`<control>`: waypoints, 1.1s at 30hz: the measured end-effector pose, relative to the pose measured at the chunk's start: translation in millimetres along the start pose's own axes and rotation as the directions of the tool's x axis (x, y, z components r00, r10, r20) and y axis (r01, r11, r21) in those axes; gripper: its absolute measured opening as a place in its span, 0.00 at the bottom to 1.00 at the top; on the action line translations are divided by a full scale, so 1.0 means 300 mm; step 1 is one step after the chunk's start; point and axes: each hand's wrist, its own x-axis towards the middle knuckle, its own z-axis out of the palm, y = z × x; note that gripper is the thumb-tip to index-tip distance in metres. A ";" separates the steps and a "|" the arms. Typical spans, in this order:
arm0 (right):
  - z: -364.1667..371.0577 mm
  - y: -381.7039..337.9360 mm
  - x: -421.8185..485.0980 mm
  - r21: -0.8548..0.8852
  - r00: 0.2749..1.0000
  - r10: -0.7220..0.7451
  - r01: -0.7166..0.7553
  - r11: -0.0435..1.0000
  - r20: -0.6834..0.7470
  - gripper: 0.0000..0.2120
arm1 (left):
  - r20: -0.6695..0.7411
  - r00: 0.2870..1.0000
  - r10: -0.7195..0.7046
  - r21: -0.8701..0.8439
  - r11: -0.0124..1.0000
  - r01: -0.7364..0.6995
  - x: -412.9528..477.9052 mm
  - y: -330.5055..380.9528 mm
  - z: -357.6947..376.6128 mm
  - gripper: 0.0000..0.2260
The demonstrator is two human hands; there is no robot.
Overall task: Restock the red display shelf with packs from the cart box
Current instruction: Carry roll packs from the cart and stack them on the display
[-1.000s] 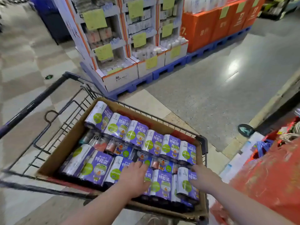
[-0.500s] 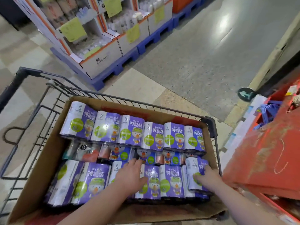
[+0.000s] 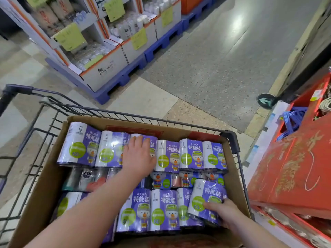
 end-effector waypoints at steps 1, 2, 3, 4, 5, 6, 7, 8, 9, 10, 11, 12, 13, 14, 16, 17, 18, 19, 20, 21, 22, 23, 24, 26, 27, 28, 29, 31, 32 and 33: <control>0.002 0.000 -0.001 0.031 1.000 -0.019 0.019 0.999 -0.009 0.32 | -0.002 1.000 -0.017 0.029 0.999 0.017 0.034 -0.004 -0.010 0.31; 0.001 0.004 -0.006 0.031 0.999 -0.034 0.034 0.999 -0.019 0.34 | 0.009 0.999 -0.044 0.058 0.997 0.044 0.064 -0.007 -0.022 0.33; 0.003 -0.002 -0.022 0.041 0.998 -0.050 0.052 0.998 -0.033 0.37 | 0.023 0.997 -0.076 0.078 0.994 0.074 0.088 -0.010 -0.035 0.33; -0.004 0.013 -0.005 0.047 0.997 -0.056 0.059 0.997 -0.055 0.41 | 0.021 0.995 -0.093 0.092 0.992 0.090 0.107 -0.014 -0.042 0.33; -0.011 0.024 -0.003 0.050 0.996 -0.066 0.069 0.996 -0.068 0.43 | 0.016 0.995 -0.094 0.110 0.990 0.091 0.122 -0.018 -0.045 0.33; -0.022 0.035 0.005 0.045 0.995 -0.079 0.082 0.996 -0.059 0.44 | 0.017 0.996 -0.082 0.125 0.989 0.079 0.133 -0.023 -0.046 0.32; -0.035 0.047 0.009 0.041 0.995 -0.089 0.091 0.995 -0.049 0.45 | 0.038 0.997 -0.065 0.134 0.989 0.059 0.142 -0.028 -0.043 0.32; -0.042 0.052 0.004 0.040 0.994 -0.096 0.098 0.994 -0.055 0.47 | 0.071 0.996 -0.053 0.144 0.989 0.043 0.148 -0.028 -0.040 0.33; -0.050 0.049 -0.010 0.043 0.992 -0.107 0.110 0.993 -0.065 0.49 | 0.111 0.993 -0.051 0.156 0.987 0.034 0.151 -0.027 -0.038 0.35; -0.056 0.053 -0.011 0.037 0.990 -0.123 0.126 0.991 -0.073 0.51 | 0.145 0.988 -0.054 0.176 0.984 0.028 0.152 -0.027 -0.033 0.36; -0.058 0.039 -0.035 0.010 0.988 -0.135 0.136 0.991 -0.072 0.52 | 0.165 0.985 -0.054 0.202 0.979 0.020 0.152 -0.027 -0.030 0.36; -0.062 0.029 -0.047 -0.007 0.987 -0.143 0.143 0.990 -0.073 0.51 | 0.174 0.983 -0.053 0.227 0.974 0.012 0.153 -0.027 -0.028 0.35; -0.063 0.016 -0.063 -0.010 0.986 -0.149 0.148 0.989 -0.075 0.48 | 0.179 0.982 -0.058 0.245 0.970 0.012 0.152 -0.028 -0.030 0.34; -0.064 0.008 -0.077 -0.012 0.985 -0.155 0.155 0.988 -0.079 0.45 | 0.178 0.982 -0.064 0.249 0.968 0.018 0.152 -0.030 -0.033 0.32; -0.066 -0.003 -0.096 -0.021 0.980 -0.180 0.179 0.984 -0.085 0.43 | 0.179 0.980 -0.087 0.242 0.969 0.042 0.151 -0.036 -0.038 0.32; -0.069 -0.006 -0.099 -0.023 0.978 -0.190 0.189 0.982 -0.090 0.43 | 0.186 0.978 -0.096 0.249 0.967 0.048 0.147 -0.036 -0.043 0.32; -0.070 -0.011 -0.107 -0.028 0.976 -0.198 0.196 0.980 -0.090 0.43 | 0.193 0.977 -0.096 0.261 0.964 0.043 0.141 -0.034 -0.044 0.32; -0.071 -0.011 -0.108 -0.028 0.973 -0.210 0.208 0.978 -0.093 0.43 | 0.196 0.977 -0.084 0.272 0.962 0.028 0.134 -0.031 -0.042 0.32; -0.072 -0.014 -0.116 -0.029 0.972 -0.215 0.213 0.977 -0.094 0.41 | 0.196 0.979 -0.062 0.278 0.960 0.005 0.127 -0.029 -0.037 0.30; -0.073 -0.022 -0.131 -0.027 0.971 -0.221 0.219 0.975 -0.094 0.39 | 0.194 0.980 -0.035 0.280 0.960 -0.021 0.116 -0.027 -0.037 0.29; -0.076 -0.021 -0.131 -0.023 0.971 -0.219 0.217 0.976 -0.098 0.38 | 0.191 0.982 -0.011 0.279 0.959 -0.043 0.104 -0.027 -0.037 0.29; -0.076 -0.025 -0.141 -0.021 0.970 -0.220 0.219 0.976 -0.103 0.37 | 0.189 0.982 0.005 0.276 0.959 -0.058 0.093 -0.028 -0.039 0.31; -0.077 -0.023 -0.143 -0.017 0.970 -0.222 0.221 0.975 -0.102 0.38 | 0.189 0.982 0.013 0.277 0.959 -0.066 0.083 -0.030 -0.041 0.34; -0.083 -0.015 -0.137 -0.008 0.964 -0.248 0.248 0.969 -0.099 0.40 | 0.178 0.984 0.010 0.283 0.957 -0.061 0.056 -0.035 -0.043 0.38; -0.084 -0.014 -0.141 -0.010 0.963 -0.252 0.252 0.968 -0.097 0.41 | 0.157 0.987 0.012 0.269 0.962 -0.054 0.038 -0.041 -0.039 0.37; -0.083 -0.014 -0.146 -0.005 0.961 -0.260 0.260 0.965 -0.093 0.41 | 0.140 0.990 0.011 0.239 0.970 -0.045 0.018 -0.047 -0.030 0.34; -0.080 -0.015 -0.158 0.003 0.960 -0.265 0.267 0.964 -0.093 0.40 | 0.131 0.991 0.013 0.196 0.980 -0.038 -0.005 -0.050 -0.022 0.32; -0.076 -0.022 -0.185 0.020 0.956 -0.277 0.280 0.960 -0.093 0.37 | 0.146 0.989 0.014 0.093 0.995 -0.028 -0.053 -0.051 -0.002 0.32; -0.074 -0.020 -0.189 0.024 0.956 -0.278 0.281 0.959 -0.095 0.37 | 0.158 0.987 0.009 0.038 0.999 -0.015 -0.076 -0.048 0.007 0.32; -0.073 -0.021 -0.198 0.023 0.954 -0.287 0.290 0.957 -0.089 0.38 | 0.162 0.987 0.006 -0.020 1.000 -0.003 -0.093 -0.045 0.015 0.32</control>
